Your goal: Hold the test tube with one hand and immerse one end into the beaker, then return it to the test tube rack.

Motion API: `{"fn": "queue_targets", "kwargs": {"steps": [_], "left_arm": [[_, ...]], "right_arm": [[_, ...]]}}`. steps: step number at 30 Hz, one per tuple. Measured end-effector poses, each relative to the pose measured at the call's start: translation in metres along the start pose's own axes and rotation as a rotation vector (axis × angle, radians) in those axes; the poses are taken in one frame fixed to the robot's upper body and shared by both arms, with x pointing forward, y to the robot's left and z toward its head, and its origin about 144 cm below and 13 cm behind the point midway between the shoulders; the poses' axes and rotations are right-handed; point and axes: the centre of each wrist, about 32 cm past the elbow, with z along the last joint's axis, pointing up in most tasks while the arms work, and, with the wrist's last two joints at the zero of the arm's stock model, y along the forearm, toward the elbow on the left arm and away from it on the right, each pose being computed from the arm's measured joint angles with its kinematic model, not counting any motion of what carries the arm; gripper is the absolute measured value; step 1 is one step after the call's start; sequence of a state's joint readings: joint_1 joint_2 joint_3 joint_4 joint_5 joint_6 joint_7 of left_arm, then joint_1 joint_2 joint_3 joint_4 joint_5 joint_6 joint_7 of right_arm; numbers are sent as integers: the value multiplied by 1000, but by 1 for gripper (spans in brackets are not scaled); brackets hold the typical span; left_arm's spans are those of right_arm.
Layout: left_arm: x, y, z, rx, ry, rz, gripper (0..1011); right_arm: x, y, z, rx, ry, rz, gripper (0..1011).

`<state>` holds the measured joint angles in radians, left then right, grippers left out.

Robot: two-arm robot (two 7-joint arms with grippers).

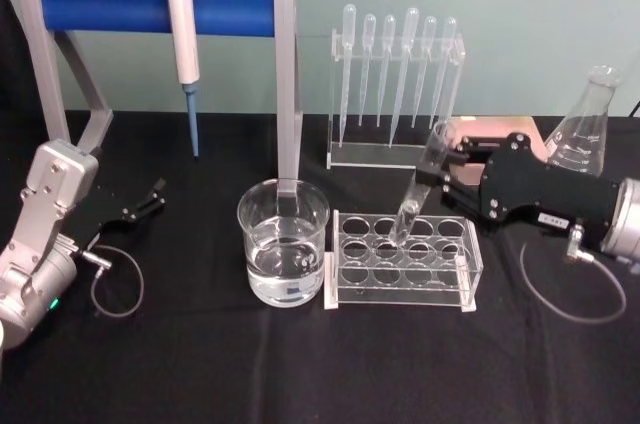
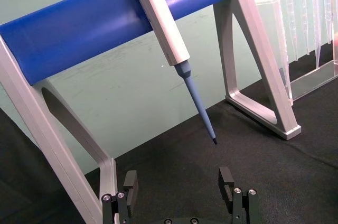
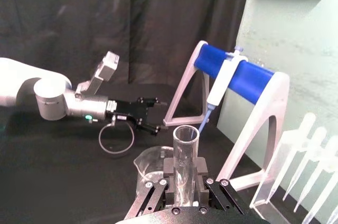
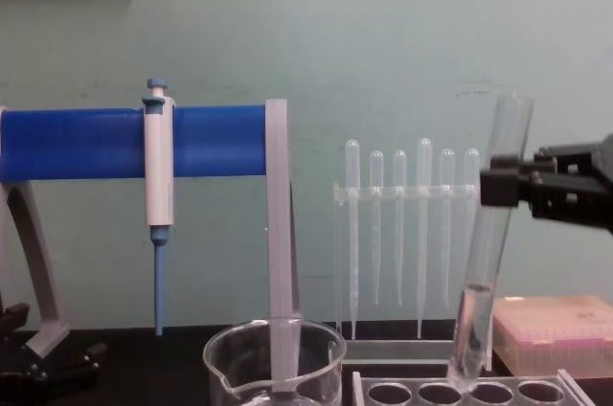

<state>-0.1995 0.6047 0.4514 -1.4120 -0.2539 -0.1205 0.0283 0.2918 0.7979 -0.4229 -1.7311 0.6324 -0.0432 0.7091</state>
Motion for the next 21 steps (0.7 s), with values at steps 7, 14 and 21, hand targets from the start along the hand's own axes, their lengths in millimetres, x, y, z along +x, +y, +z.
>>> {"fn": "queue_targets", "kwargs": {"steps": [7, 14, 21], "left_arm": [[0, 0, 0, 0, 0, 0, 1000], [0, 0, 0, 0, 0, 0, 1000], [0, 0, 0, 0, 0, 0, 1000]], "right_arm": [[-3, -1, -8, -20, -6, -2, 242], [-4, 2, -13, -27, -8, -9, 242], [-3, 4, -19, -25, 0, -18, 241]]}}
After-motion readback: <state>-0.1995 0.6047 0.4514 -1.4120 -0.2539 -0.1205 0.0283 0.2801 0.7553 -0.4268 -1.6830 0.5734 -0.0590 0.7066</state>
